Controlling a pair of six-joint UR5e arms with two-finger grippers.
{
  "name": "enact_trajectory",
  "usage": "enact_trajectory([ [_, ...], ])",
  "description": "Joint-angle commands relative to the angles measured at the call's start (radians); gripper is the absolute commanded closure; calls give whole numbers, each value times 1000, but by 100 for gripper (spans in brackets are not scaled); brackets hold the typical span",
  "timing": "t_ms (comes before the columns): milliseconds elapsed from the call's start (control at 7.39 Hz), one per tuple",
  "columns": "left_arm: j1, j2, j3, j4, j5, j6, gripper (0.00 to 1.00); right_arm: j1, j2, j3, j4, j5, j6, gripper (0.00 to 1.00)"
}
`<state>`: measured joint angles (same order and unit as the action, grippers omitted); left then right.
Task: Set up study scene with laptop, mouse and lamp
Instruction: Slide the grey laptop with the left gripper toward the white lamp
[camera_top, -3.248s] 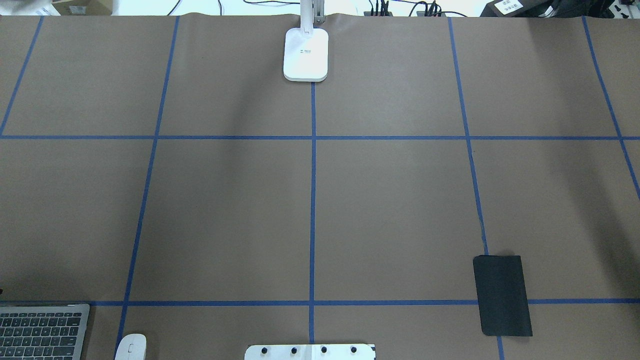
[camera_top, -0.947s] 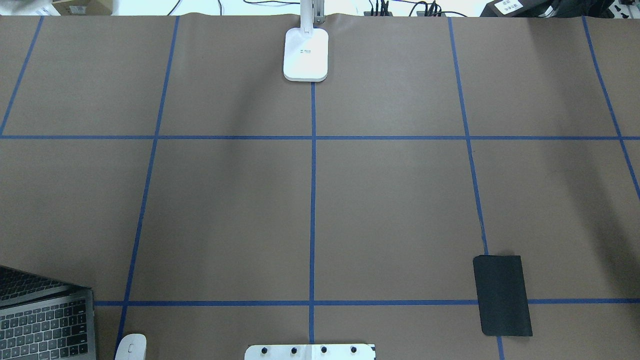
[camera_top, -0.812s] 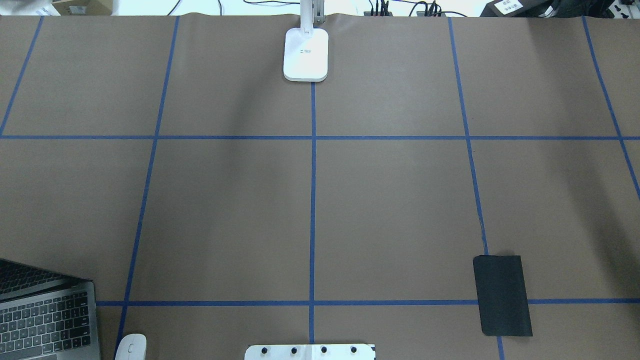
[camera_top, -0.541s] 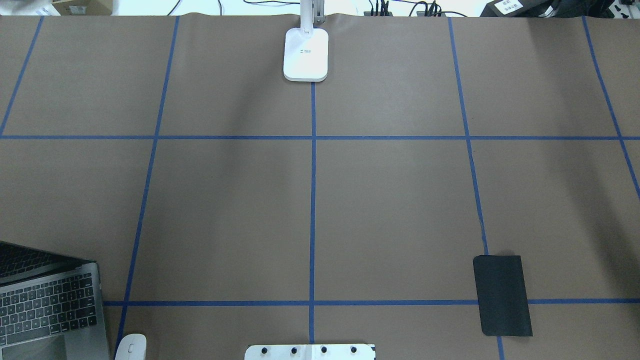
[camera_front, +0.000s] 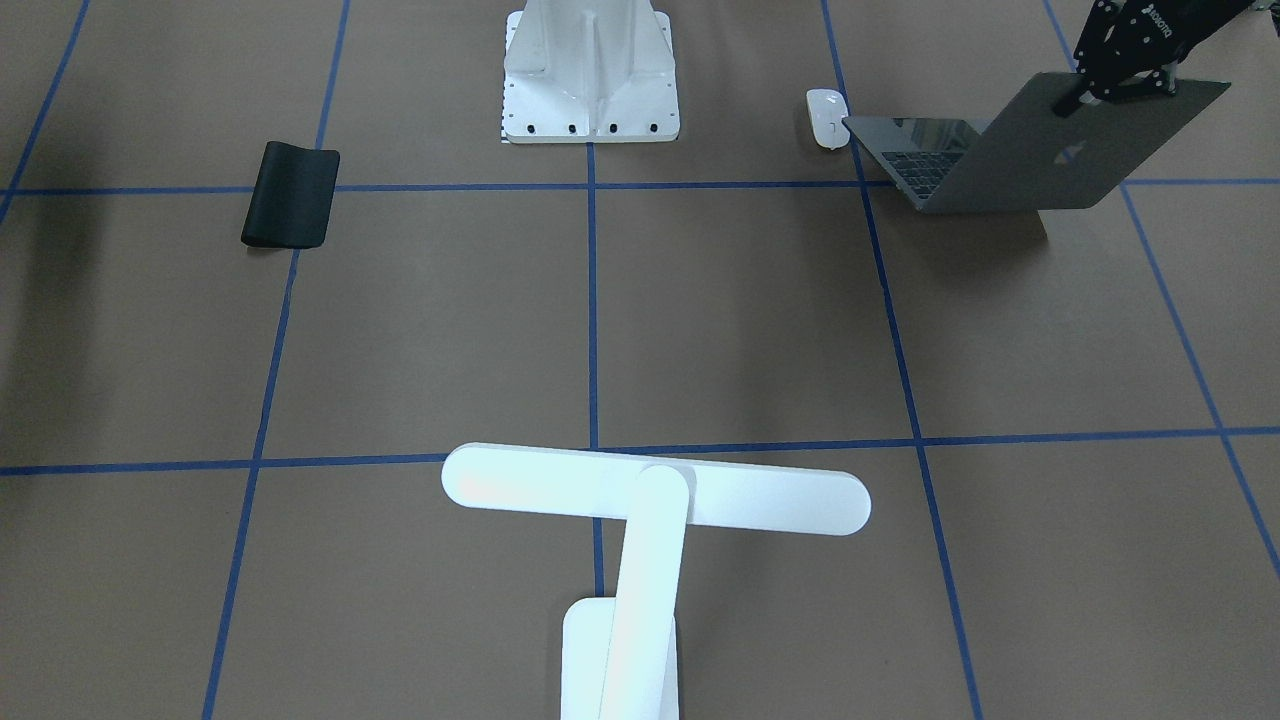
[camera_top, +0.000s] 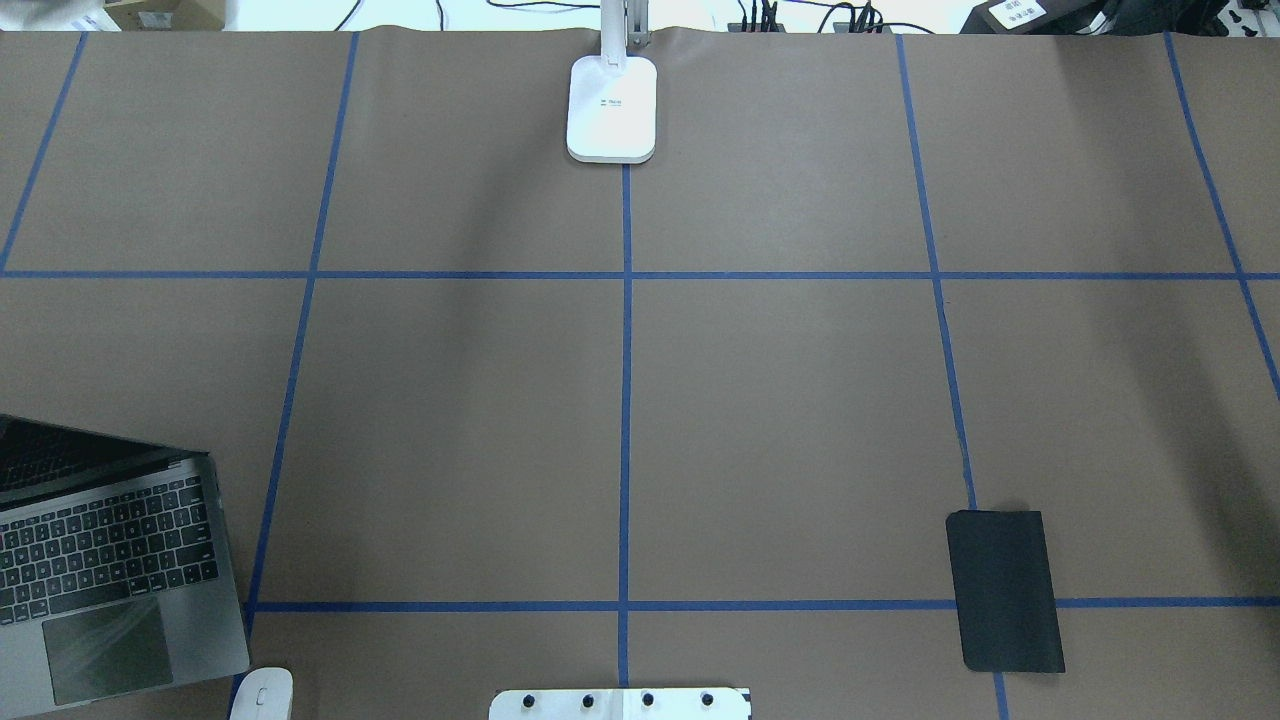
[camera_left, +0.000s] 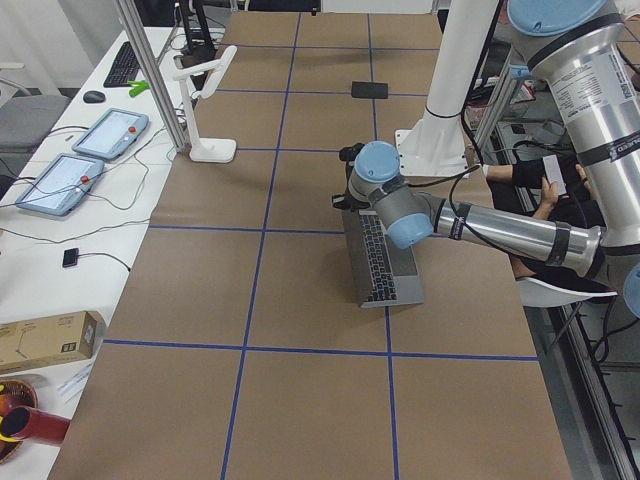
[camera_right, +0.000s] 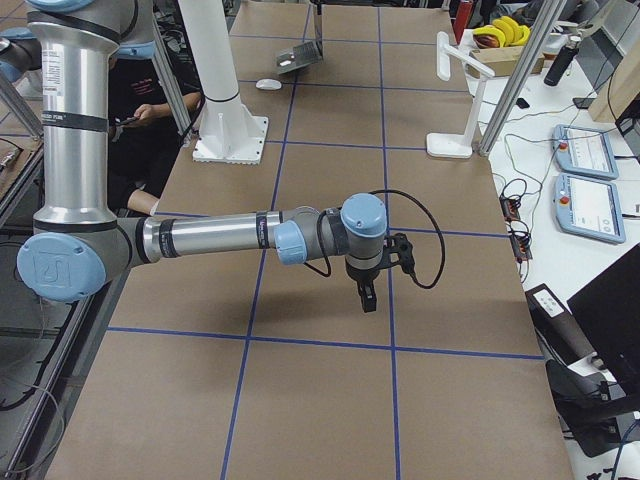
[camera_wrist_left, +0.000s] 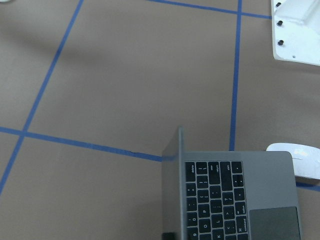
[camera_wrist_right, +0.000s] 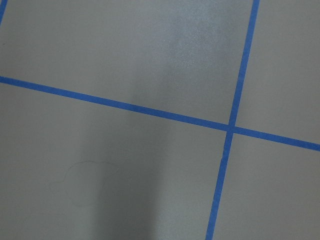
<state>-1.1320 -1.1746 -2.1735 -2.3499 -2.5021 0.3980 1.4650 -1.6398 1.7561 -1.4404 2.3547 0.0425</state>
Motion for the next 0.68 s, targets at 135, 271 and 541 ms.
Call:
enact_trajectory([
  [135,-3,-155,3,102,44,52,100,0,-5,-13,0,-3,0,0],
  [271,-15,-213,1,176,70,109,100,0,-6,-17,0,-3,2,0],
  [541,-14,-414,-3,384,124,116,100,0,-15,-17,0,-5,2,0],
])
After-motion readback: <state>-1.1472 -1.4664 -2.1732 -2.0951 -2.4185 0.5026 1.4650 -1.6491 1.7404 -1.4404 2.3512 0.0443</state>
